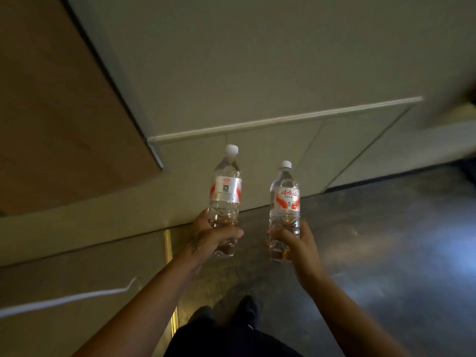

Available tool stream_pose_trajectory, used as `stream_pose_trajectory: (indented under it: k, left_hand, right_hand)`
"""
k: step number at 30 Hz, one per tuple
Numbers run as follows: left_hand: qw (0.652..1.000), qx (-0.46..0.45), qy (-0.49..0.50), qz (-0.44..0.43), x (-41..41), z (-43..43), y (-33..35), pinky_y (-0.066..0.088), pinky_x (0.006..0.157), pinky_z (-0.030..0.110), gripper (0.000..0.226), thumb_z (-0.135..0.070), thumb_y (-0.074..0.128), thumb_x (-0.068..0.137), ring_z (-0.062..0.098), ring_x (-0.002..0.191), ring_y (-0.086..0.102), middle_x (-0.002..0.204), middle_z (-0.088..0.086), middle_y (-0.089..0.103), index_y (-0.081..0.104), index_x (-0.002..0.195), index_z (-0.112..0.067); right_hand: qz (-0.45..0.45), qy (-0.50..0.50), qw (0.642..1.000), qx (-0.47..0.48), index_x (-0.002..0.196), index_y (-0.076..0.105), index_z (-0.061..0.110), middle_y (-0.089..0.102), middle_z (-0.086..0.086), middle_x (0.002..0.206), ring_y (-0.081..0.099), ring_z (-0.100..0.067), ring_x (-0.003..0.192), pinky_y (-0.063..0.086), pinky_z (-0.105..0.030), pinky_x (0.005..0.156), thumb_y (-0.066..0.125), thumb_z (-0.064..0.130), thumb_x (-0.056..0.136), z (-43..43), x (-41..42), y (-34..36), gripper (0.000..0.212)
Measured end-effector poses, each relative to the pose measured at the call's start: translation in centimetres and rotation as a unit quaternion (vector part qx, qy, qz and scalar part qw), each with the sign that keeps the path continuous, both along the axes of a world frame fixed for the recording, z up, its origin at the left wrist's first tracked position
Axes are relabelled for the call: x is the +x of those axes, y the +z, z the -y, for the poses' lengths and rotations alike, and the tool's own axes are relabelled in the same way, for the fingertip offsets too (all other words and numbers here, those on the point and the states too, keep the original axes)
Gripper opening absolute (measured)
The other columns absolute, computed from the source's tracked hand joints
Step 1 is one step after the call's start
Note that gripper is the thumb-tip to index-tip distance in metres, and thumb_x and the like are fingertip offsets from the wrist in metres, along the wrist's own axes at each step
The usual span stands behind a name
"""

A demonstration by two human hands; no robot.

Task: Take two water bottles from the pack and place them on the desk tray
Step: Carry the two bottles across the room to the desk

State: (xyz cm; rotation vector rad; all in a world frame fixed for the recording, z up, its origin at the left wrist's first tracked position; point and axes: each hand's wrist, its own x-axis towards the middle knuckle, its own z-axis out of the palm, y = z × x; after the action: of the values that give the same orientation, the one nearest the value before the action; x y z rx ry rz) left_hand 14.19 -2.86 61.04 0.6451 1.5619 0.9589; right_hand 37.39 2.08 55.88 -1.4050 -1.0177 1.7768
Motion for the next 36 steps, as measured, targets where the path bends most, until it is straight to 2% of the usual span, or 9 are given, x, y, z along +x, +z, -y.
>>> stream_pose_trajectory:
  k: [1,4,7,12,17,20,23,28,36]
  left_hand:
    - [1.0,0.0,-0.021,0.001,0.4,-0.4,0.3,0.064,0.086,0.046,0.088,-0.035,0.09,0.052,0.031,0.104,0.076,0.117,0.013,0.078,0.063,0.133,-0.015]
    - [0.995,0.008,-0.099,0.012,1.5,-1.7,1.0,0.061,0.066,0.035,0.078,-0.029,0.089,0.065,0.031,0.094,0.074,0.12,0.02,0.075,0.061,0.134,-0.01]
    - [0.985,0.014,-0.174,0.012,2.7,-2.7,1.8,0.063,0.069,0.035,0.055,-0.011,0.09,0.079,0.031,0.096,0.075,0.114,0.019,0.076,0.064,0.128,-0.01]
    - [0.949,0.044,-0.312,0.002,5.8,-3.0,2.9,0.063,0.065,0.029,0.036,-0.004,0.087,0.082,0.023,0.079,0.073,0.091,0.009,0.073,0.068,0.113,-0.009]
    - [0.912,0.044,-0.407,0.018,10.9,-1.1,3.2,0.06,0.053,0.021,0.036,0.011,0.086,0.077,0.022,0.071,0.069,0.09,0.015,0.07,0.068,0.108,0.002]
    - [0.88,0.042,-0.471,0.041,13.9,0.9,3.5,0.064,0.064,0.028,0.068,-0.004,0.095,0.066,0.027,0.092,0.074,0.111,0.018,0.073,0.064,0.126,0.002]
    - [0.847,0.043,-0.529,0.038,16.8,3.1,3.8,0.068,0.078,0.042,0.066,-0.019,0.096,0.067,0.034,0.103,0.077,0.116,0.016,0.076,0.065,0.125,-0.01]
    - [0.798,0.067,-0.597,0.054,21.7,6.8,4.6,0.059,0.097,0.068,0.073,-0.037,0.091,0.055,0.047,0.102,0.075,0.105,0.029,0.077,0.071,0.11,0.006]
    - [0.762,0.053,-0.645,0.029,28.5,12.7,4.4,0.066,0.091,0.047,0.077,-0.049,0.091,0.047,0.024,0.095,0.081,0.109,0.01,0.08,0.068,0.114,-0.019]
  right_hand:
    - [0.001,-0.019,1.0,0.005,0.14,0.053,0.008,0.07,-0.03,0.121,0.079,-0.035,0.089,0.065,-0.038,0.067,0.079,0.024,0.079,0.6,0.6,0.3,0.068]
    - [0.011,-0.087,0.996,0.025,0.141,0.053,0.01,0.071,-0.027,0.12,0.08,-0.035,0.091,0.065,-0.037,0.07,0.083,0.033,0.074,2.6,2.1,1.4,0.077]
    - [0.006,-0.161,0.986,0.045,0.141,0.053,0.01,0.069,-0.029,0.123,0.079,-0.037,0.093,0.066,-0.041,0.073,0.083,0.031,0.076,5.0,3.0,2.3,0.074]
    - [0.029,-0.297,0.952,0.073,0.136,0.056,0.014,0.074,-0.023,0.12,0.082,-0.034,0.091,0.068,-0.039,0.071,0.084,0.027,0.079,10.2,4.5,4.2,0.065]
    - [0.071,-0.407,0.907,0.075,0.133,0.055,0.015,0.074,-0.021,0.119,0.083,-0.032,0.09,0.067,-0.035,0.07,0.085,0.049,0.059,16.5,6.0,6.4,0.086]
    - [0.081,-0.465,0.878,0.077,0.128,0.055,0.019,0.073,-0.02,0.118,0.083,-0.03,0.088,0.067,-0.035,0.07,0.084,0.049,0.057,20.7,7.3,7.0,0.083]
    - [0.085,-0.517,0.848,0.078,0.119,0.057,0.023,0.074,-0.022,0.115,0.084,-0.027,0.083,0.067,-0.033,0.065,0.087,0.041,0.065,24.5,8.7,6.9,0.064]
    - [0.088,-0.585,0.803,0.068,0.124,0.059,0.023,0.076,-0.018,0.115,0.084,-0.031,0.085,0.067,-0.033,0.064,0.085,0.029,0.077,30.1,11.4,6.1,0.055]
    - [0.074,-0.624,0.776,0.05,0.126,0.058,0.021,0.075,-0.017,0.116,0.084,-0.03,0.084,0.067,-0.034,0.063,0.089,0.044,0.062,36.4,16.5,5.3,0.075]
